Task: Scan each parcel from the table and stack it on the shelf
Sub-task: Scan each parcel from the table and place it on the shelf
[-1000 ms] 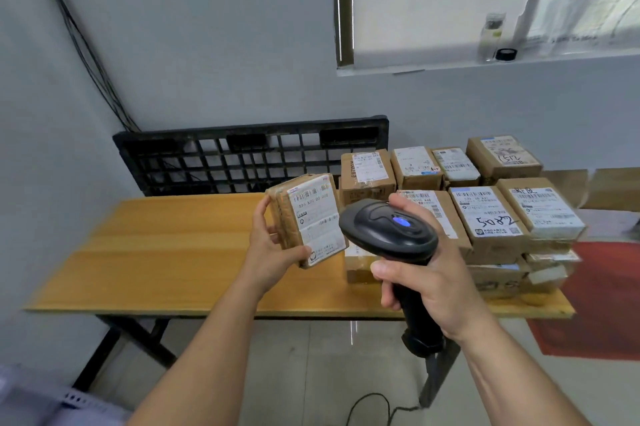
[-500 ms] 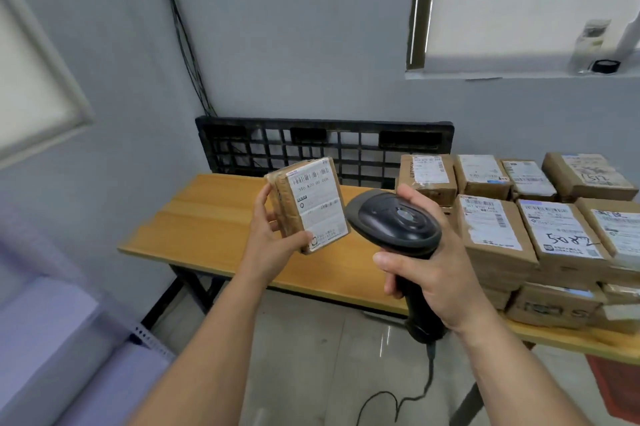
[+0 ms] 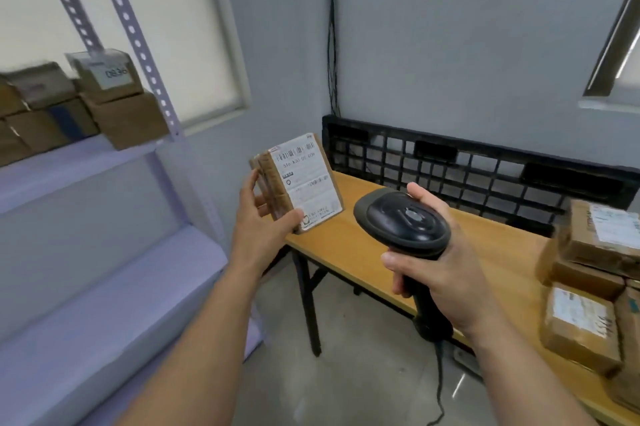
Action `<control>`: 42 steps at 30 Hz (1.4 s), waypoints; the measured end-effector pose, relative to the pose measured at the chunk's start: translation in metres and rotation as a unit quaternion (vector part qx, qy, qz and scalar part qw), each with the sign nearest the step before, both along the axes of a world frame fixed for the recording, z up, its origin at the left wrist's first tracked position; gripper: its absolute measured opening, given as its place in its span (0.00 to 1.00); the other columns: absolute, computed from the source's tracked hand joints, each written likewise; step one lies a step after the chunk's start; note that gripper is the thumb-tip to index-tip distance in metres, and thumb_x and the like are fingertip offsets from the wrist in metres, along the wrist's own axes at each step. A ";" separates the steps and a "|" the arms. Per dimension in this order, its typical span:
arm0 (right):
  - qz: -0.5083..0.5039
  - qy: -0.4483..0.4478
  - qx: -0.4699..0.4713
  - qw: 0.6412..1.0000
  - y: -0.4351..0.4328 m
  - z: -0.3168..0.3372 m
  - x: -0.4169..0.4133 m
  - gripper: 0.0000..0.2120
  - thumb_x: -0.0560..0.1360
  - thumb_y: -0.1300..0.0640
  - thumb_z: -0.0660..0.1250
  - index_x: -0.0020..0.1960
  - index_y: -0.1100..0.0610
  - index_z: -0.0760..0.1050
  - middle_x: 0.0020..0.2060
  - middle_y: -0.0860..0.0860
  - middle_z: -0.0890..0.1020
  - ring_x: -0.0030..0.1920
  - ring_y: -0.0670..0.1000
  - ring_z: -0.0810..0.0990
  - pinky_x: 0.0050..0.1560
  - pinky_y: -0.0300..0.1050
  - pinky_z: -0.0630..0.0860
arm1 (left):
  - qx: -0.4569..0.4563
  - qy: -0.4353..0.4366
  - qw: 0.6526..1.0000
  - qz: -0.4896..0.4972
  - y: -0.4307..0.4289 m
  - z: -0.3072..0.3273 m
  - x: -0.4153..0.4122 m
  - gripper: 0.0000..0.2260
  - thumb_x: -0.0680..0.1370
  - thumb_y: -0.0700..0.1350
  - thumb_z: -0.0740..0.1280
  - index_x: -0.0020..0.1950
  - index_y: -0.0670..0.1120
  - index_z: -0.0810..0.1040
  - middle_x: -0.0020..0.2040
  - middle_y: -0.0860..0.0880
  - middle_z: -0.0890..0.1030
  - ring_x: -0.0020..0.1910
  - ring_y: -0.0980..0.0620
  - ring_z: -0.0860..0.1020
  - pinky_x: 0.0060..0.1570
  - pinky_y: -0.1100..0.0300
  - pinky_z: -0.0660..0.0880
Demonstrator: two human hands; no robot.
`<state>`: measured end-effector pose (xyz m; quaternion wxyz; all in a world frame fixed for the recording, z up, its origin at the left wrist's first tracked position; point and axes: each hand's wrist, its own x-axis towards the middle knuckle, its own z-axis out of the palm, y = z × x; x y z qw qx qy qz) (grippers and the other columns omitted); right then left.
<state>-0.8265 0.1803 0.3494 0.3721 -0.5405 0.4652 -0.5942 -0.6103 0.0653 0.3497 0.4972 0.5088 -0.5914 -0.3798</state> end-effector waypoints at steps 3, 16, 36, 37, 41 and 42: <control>0.037 0.007 -0.001 0.999 -0.027 0.008 0.042 0.41 0.67 0.72 0.75 0.68 0.38 0.66 0.41 0.54 0.83 0.27 0.59 0.78 0.28 0.49 0.77 | -0.017 0.006 0.998 0.052 -0.014 0.015 0.056 0.40 0.71 0.39 0.74 0.74 0.59 0.57 0.63 0.47 0.75 0.59 0.50 0.77 0.59 0.47 0.76; 0.143 -0.008 0.000 0.990 -0.115 0.017 0.190 0.41 0.67 0.74 0.73 0.67 0.38 0.68 0.46 0.57 0.82 0.26 0.59 0.77 0.26 0.49 0.75 | -0.056 0.043 0.975 0.212 -0.065 0.071 0.240 0.36 0.75 0.40 0.70 0.77 0.57 0.55 0.62 0.44 0.77 0.57 0.50 0.77 0.28 0.74 0.73; 0.137 -0.014 0.026 0.990 -0.189 0.021 0.306 0.42 0.66 0.74 0.74 0.69 0.41 0.68 0.48 0.55 0.83 0.26 0.58 0.77 0.27 0.48 0.75 | 0.000 -0.079 0.959 0.273 -0.195 0.086 0.373 0.35 0.78 0.50 0.66 0.78 0.60 0.48 0.73 0.43 0.67 0.67 0.41 0.71 0.61 0.49 0.72; 0.135 -0.011 0.026 0.990 -0.191 0.021 0.307 0.42 0.66 0.74 0.75 0.69 0.41 0.68 0.49 0.56 0.83 0.26 0.58 0.77 0.27 0.49 0.76 | 0.008 -0.101 0.957 0.273 -0.200 0.085 0.375 0.33 0.79 0.49 0.64 0.78 0.59 0.48 0.74 0.43 0.67 0.67 0.41 0.71 0.63 0.48 0.71; 0.135 -0.004 0.028 0.990 -0.197 0.019 0.310 0.42 0.66 0.74 0.74 0.69 0.40 0.69 0.51 0.55 0.82 0.26 0.58 0.77 0.28 0.49 0.76 | 0.006 -0.169 0.946 0.277 -0.211 0.077 0.377 0.29 0.83 0.44 0.56 0.79 0.56 0.44 0.74 0.46 0.67 0.67 0.40 0.71 0.64 0.48 0.68; 0.134 -0.005 0.029 0.991 -0.198 0.018 0.310 0.42 0.66 0.74 0.74 0.69 0.40 0.69 0.51 0.55 0.82 0.26 0.58 0.77 0.28 0.48 0.76 | -0.001 -0.178 0.944 0.277 -0.213 0.076 0.378 0.29 0.83 0.44 0.56 0.79 0.57 0.44 0.74 0.46 0.68 0.67 0.40 0.71 0.63 0.48 0.68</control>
